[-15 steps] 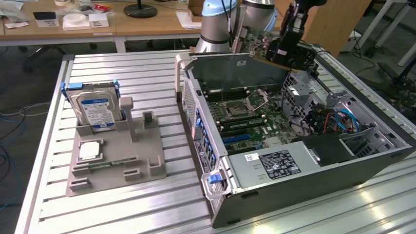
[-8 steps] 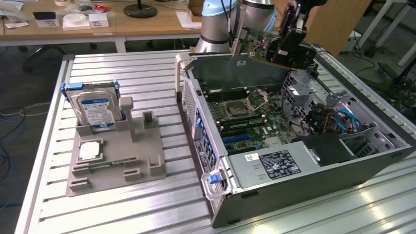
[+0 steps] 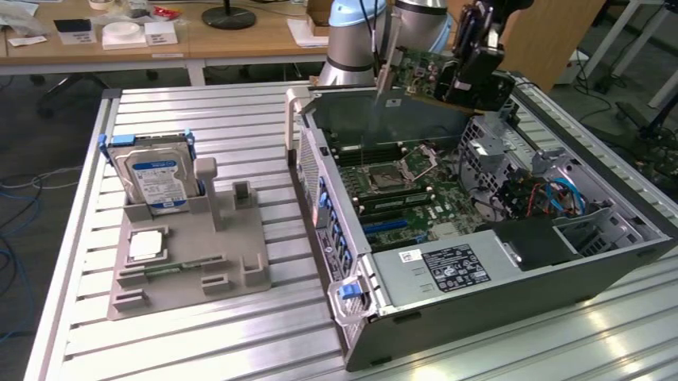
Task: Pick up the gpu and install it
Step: 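Insert the gpu into the slot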
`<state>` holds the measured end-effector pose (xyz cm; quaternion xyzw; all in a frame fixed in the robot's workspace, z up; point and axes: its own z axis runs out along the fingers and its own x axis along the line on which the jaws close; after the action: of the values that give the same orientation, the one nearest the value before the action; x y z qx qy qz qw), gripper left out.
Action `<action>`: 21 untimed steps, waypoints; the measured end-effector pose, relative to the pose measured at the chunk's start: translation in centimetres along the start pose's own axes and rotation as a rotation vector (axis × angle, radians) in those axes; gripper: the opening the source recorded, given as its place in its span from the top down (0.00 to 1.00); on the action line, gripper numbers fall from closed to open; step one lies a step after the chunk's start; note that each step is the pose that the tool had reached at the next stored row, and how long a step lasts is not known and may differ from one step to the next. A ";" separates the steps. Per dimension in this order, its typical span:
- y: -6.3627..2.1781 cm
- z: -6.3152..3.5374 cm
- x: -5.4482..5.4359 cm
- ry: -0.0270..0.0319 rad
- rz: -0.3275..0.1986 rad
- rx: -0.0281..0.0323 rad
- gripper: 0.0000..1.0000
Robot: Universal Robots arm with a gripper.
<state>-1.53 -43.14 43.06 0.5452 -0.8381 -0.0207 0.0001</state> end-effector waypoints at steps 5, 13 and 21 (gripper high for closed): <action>-0.01 0.10 0.0 0.0030 -0.086 -0.0019 0.72; -0.02 0.24 0.0 0.0058 -0.167 -0.0037 0.72; -0.01 0.43 0.0 0.0013 -0.182 0.0153 0.72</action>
<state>-1.54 -43.15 42.63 0.6193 -0.7850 -0.0139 -0.0054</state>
